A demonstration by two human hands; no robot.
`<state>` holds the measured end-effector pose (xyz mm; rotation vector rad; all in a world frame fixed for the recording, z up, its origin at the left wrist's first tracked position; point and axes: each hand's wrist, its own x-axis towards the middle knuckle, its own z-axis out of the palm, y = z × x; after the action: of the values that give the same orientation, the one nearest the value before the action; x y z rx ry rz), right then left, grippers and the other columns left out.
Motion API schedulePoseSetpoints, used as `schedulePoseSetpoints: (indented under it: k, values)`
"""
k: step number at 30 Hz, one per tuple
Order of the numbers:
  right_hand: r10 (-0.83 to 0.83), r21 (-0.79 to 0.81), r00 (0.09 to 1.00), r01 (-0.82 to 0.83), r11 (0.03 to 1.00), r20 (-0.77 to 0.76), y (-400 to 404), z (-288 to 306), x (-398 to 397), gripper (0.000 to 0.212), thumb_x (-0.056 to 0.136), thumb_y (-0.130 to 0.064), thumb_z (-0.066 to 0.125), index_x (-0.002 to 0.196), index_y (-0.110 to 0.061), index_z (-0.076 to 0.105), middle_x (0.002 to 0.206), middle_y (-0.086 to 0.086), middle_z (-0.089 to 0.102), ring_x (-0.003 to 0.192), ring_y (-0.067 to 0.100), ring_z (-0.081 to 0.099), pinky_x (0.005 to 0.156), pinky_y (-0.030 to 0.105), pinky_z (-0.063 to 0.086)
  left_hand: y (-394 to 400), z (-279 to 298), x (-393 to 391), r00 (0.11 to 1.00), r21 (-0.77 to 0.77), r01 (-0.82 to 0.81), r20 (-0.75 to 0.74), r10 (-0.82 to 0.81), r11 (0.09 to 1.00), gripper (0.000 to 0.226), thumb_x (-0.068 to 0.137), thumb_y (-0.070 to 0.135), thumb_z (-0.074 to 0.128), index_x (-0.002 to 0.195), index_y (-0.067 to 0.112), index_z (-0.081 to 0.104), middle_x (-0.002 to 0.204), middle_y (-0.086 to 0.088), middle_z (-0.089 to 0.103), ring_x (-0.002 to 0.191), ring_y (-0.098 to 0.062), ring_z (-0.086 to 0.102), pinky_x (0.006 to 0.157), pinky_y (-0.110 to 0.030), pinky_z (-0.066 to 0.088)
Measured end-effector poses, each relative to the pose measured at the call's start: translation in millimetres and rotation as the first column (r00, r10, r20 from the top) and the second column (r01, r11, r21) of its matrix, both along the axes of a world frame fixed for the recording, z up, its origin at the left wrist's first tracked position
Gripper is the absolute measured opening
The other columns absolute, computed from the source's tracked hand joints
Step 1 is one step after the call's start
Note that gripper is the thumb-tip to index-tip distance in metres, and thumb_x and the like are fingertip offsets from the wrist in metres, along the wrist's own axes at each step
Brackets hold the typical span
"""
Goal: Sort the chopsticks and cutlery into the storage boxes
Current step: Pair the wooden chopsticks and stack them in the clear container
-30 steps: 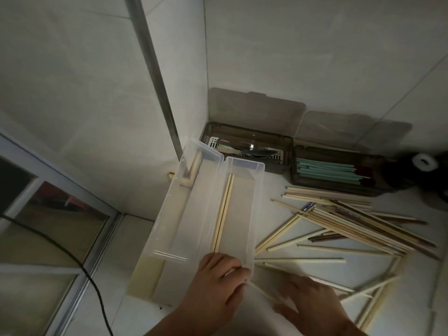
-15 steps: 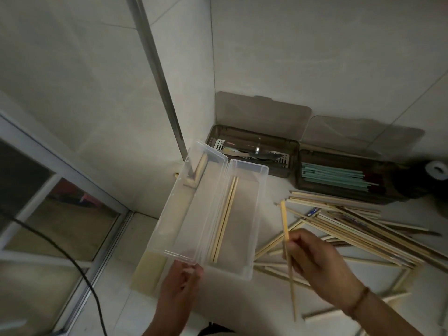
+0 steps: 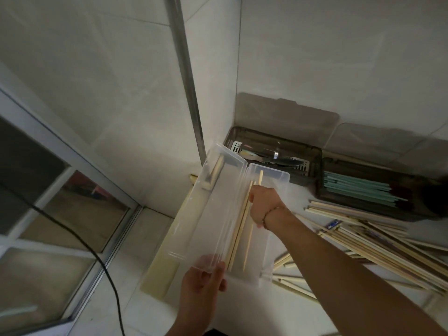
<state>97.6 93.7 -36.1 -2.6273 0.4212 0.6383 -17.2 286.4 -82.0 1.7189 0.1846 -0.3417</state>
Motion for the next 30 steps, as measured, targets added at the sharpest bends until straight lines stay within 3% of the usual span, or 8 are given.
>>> schedulePoseSetpoints:
  k: [6,10,14,17,20,22,26,30]
  values:
    - [0.031,-0.059,0.988,-0.04,0.997,-0.155,12,-28,12,0.036,0.082,-0.001,0.063,0.116,0.004,0.056,0.119,0.019,0.061,0.109,0.03,0.061,0.082,0.03,0.049,3,-2,1,0.999,-0.052,-0.006,-0.048,0.004,0.999,0.011,0.089,-0.002,0.062,0.098,0.002,0.067,0.06,-0.019,0.063,0.051,-0.022,0.061,0.052,-0.029,0.054]
    - [-0.055,-0.019,0.991,0.053,0.998,-0.122,12,-37,8,0.052,0.082,-0.001,0.063,0.128,0.004,0.04,0.122,0.02,0.055,0.11,0.03,0.058,0.074,0.029,0.045,4,-3,1,0.999,-0.056,0.005,-0.048,-0.007,0.998,0.012,0.088,-0.003,0.063,0.099,0.002,0.066,0.059,-0.015,0.064,0.051,-0.022,0.061,0.052,-0.03,0.054]
    - [0.039,0.042,0.997,-0.036,0.998,-0.069,14,-31,0,0.031,0.089,-0.001,0.05,0.119,-0.001,0.046,0.119,0.018,0.056,0.103,0.025,0.058,0.07,0.024,0.039,4,-4,2,0.999,-0.042,0.002,-0.053,-0.004,0.999,0.011,0.088,-0.003,0.063,0.098,0.002,0.066,0.058,-0.012,0.063,0.049,-0.021,0.06,0.052,-0.03,0.053]
    - [0.028,0.061,0.985,-0.038,0.997,0.17,2,-10,-19,0.012,0.091,-0.007,0.048,0.1,-0.014,0.052,0.099,0.008,0.061,0.08,0.017,0.055,0.067,0.024,0.042,5,-3,3,0.999,-0.012,0.027,-0.025,-0.027,1.0,0.009,0.09,0.006,0.065,0.098,0.002,0.066,0.057,-0.013,0.062,0.05,-0.022,0.061,0.053,-0.03,0.053]
    - [-0.124,0.075,0.815,0.099,0.992,0.566,-29,17,-57,0.007,0.089,-0.02,0.058,0.086,-0.024,0.054,0.072,-0.008,0.058,0.061,0.006,0.055,0.055,0.02,0.043,7,-2,4,0.997,0.032,0.075,0.014,-0.075,0.997,0.006,0.091,0.002,0.062,0.094,0.004,0.066,0.054,-0.014,0.061,0.05,-0.02,0.062,0.053,-0.027,0.052]
    - [-0.169,0.071,0.733,0.163,0.984,0.659,-55,18,-89,0.012,0.084,-0.016,0.066,0.079,-0.023,0.058,0.065,-0.009,0.057,0.053,0.003,0.052,0.05,0.018,0.041,5,-1,5,0.996,0.047,0.084,0.034,-0.086,0.995,0.007,0.091,0.013,0.064,0.092,0.007,0.067,0.055,-0.013,0.062,0.05,-0.02,0.063,0.053,-0.024,0.051]
    - [0.049,-0.088,0.89,-0.01,0.996,0.454,-73,-18,-158,0.019,0.078,-0.02,0.069,0.076,-0.031,0.053,0.066,-0.013,0.055,0.053,0.0,0.053,0.045,0.012,0.035,5,3,6,0.994,0.075,0.095,0.04,-0.098,0.993,0.027,0.079,0.03,0.059,0.091,0.008,0.066,0.057,-0.012,0.064,0.051,-0.02,0.064,0.054,-0.026,0.053]
    - [0.235,-0.215,0.894,-0.162,0.963,0.381,-68,-55,-203,0.008,0.075,-0.04,0.048,0.074,-0.032,0.05,0.07,-0.015,0.054,0.059,0.008,0.06,0.039,0.023,0.041,7,5,6,0.987,0.108,0.148,0.041,-0.153,0.983,0.031,0.08,0.038,0.059,0.086,0.009,0.067,0.058,-0.01,0.064,0.055,-0.02,0.064,0.059,-0.033,0.056]
